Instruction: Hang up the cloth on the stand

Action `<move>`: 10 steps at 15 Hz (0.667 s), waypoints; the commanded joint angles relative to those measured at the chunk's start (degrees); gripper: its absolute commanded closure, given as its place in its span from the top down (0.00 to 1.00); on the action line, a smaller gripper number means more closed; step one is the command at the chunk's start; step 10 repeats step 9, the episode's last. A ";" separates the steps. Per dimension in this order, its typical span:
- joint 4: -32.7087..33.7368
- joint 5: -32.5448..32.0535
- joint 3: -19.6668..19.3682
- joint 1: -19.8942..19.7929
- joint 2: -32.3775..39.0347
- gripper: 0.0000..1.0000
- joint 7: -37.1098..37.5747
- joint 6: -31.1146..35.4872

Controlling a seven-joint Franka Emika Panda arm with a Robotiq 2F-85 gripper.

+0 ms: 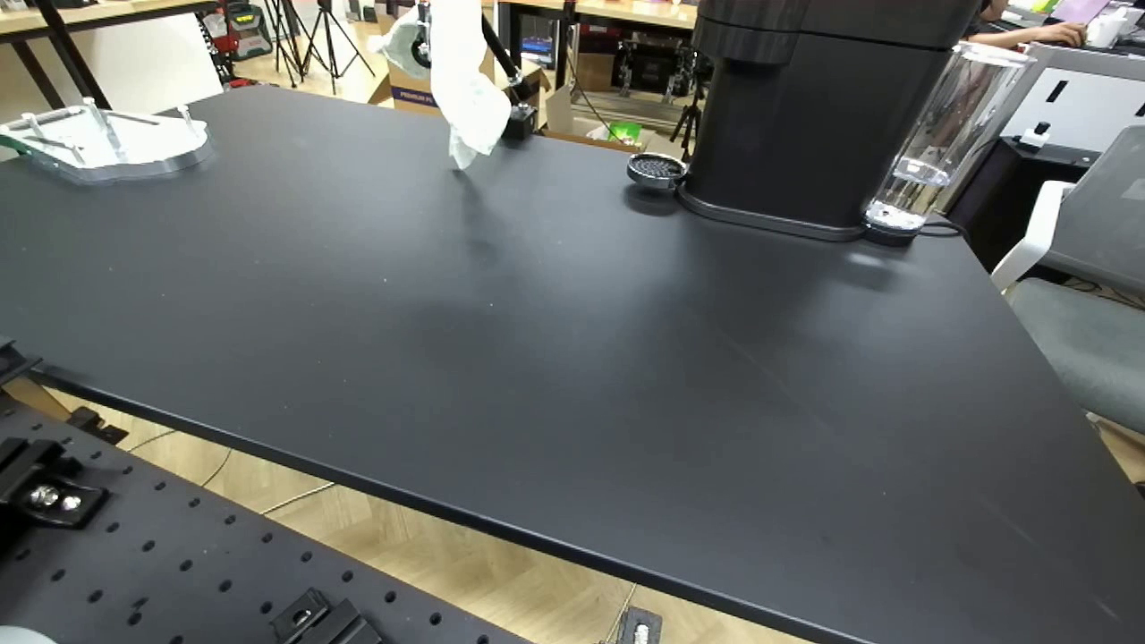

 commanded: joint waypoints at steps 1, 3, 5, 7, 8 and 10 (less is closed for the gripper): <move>3.32 0.03 -0.15 0.30 1.37 1.00 -0.30 -0.79; 3.37 -0.99 -0.43 0.57 1.32 1.00 -0.66 0.83; 3.15 -1.31 -0.46 0.56 1.23 1.00 -0.93 3.02; 2.95 -0.24 -0.46 0.44 1.15 1.00 0.52 3.70; 3.17 -0.15 -0.27 0.35 1.25 1.00 -0.27 3.12; 3.18 -0.07 -0.47 0.45 1.20 1.00 0.66 2.26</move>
